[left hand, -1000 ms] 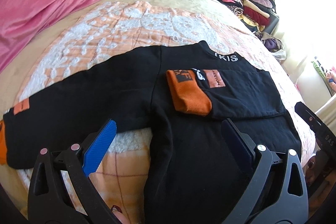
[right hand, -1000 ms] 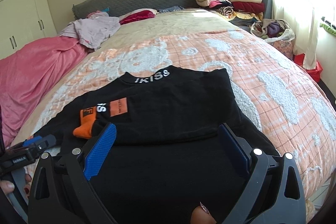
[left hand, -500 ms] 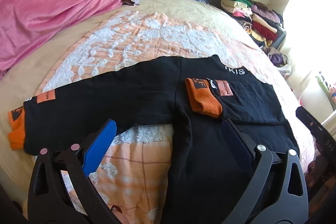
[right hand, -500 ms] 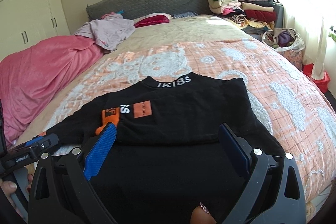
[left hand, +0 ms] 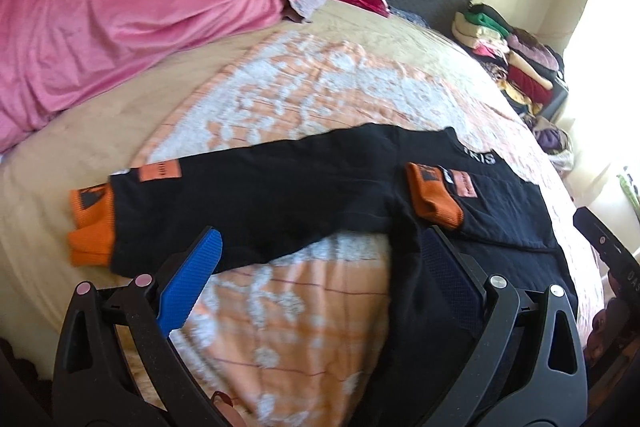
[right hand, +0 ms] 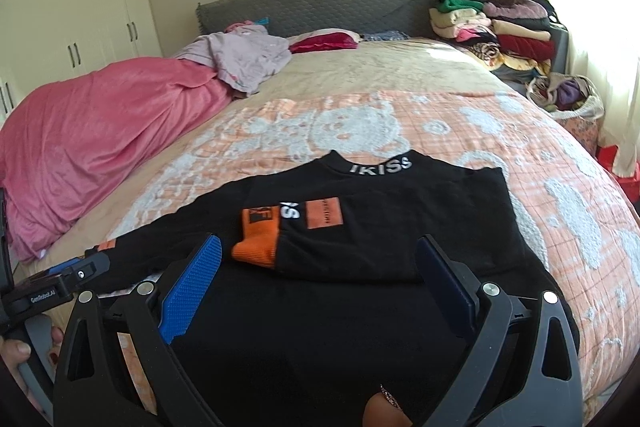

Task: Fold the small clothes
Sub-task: 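Move the left tool toward the orange cuff of the other sleeve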

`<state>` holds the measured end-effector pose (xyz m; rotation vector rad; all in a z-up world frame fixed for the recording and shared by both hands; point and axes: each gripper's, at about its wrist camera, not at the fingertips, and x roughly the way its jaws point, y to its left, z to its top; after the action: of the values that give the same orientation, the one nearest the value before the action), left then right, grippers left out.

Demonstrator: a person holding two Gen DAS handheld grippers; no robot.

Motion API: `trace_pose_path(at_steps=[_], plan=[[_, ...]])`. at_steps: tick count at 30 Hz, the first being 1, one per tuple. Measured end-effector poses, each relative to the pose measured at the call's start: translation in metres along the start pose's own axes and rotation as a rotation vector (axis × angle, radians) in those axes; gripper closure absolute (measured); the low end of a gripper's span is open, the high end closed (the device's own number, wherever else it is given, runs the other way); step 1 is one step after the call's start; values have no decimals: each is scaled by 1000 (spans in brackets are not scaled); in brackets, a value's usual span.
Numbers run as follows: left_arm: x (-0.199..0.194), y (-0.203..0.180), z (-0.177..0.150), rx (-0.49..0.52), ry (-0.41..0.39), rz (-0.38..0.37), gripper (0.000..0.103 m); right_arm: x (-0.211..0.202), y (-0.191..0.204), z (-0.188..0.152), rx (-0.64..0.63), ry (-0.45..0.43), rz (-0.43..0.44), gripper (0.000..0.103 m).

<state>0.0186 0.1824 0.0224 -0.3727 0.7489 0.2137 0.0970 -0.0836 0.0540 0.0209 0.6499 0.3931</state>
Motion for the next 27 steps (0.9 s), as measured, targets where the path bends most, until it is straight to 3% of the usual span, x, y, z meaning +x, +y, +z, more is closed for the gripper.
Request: trace_pose_path(at_steps=[11,20,27], plan=[[-24,69,-3,-122,-30,89,10,14,40,7,-61,18,64,6],[-33,128,-16,-217,-8,167,9,30,75,7,-131,50,127,6],[-20,169,-31,-341,62,84,10,39,98,9,-169,58,151,6]])
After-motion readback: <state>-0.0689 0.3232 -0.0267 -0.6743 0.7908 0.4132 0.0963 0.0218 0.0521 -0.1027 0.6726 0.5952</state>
